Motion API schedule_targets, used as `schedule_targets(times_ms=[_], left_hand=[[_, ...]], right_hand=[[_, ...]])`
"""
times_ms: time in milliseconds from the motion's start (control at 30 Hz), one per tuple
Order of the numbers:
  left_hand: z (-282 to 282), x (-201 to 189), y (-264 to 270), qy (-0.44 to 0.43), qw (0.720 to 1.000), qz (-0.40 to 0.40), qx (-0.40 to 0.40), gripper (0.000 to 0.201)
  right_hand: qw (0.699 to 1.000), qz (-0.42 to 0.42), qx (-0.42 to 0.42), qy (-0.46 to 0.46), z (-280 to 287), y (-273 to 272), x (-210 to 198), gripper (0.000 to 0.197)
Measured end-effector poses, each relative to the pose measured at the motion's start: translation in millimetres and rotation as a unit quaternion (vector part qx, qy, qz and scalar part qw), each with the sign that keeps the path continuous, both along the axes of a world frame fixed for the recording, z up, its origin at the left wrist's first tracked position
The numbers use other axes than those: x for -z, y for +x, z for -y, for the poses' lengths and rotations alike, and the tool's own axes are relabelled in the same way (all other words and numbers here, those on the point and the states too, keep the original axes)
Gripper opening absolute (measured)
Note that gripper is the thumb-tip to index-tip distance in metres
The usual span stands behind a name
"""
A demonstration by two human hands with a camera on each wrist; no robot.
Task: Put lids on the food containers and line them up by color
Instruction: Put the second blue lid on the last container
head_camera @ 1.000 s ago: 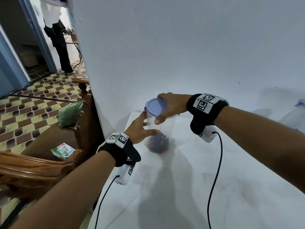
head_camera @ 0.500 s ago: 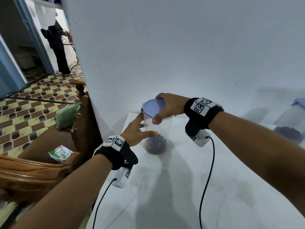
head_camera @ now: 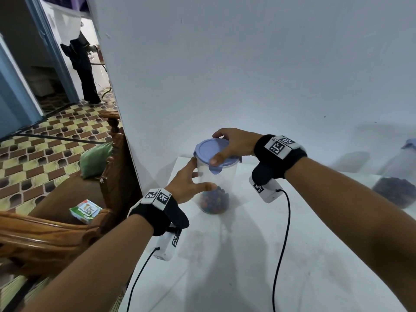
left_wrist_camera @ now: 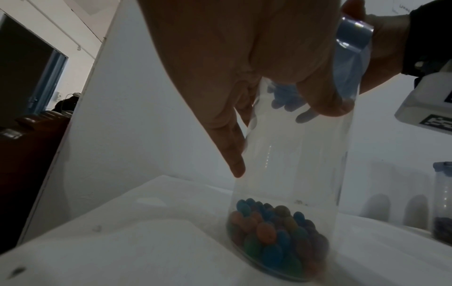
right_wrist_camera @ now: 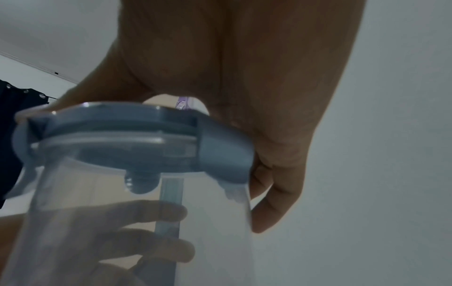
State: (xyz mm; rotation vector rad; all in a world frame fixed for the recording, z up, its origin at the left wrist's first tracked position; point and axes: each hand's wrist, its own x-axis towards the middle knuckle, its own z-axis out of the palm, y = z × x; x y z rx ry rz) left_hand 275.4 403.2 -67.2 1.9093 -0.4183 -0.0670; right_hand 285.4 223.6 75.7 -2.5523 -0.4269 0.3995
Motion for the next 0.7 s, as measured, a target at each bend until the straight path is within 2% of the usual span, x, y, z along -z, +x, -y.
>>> schedule_targets(times_ms=[200,367,500,600,700], left_hand=[[0.4,-0.8,-1.4,0.003,1.000,0.000,-0.002,0.092],[-0.1,-4.4,-2.4,0.008,1.000,-0.008,-0.001,0.088],[-0.3,-5.6,-4.0,0.013,1.000,-0.016,-0.010,0.091],[1.3,-7.4,-9.2,0.018,0.999,-0.016,-0.026,0.098],[8.4,-12.2,-19.4,0.031,0.999,-0.015,-0.037,0.102]], right_hand=[[1.000,-0.015,-0.002,-0.008,-0.5,3.2,0.5,0.126],[0.999,-0.021,-0.007,-0.028,-2.2,4.9,-0.7,0.113],[0.999,-0.016,-0.003,-0.027,-1.4,4.9,-2.8,0.115],[0.996,0.032,-0.023,-0.081,-3.1,-2.6,-3.9,0.111],[0.981,0.086,-0.055,-0.163,-9.1,-15.9,11.3,0.116]])
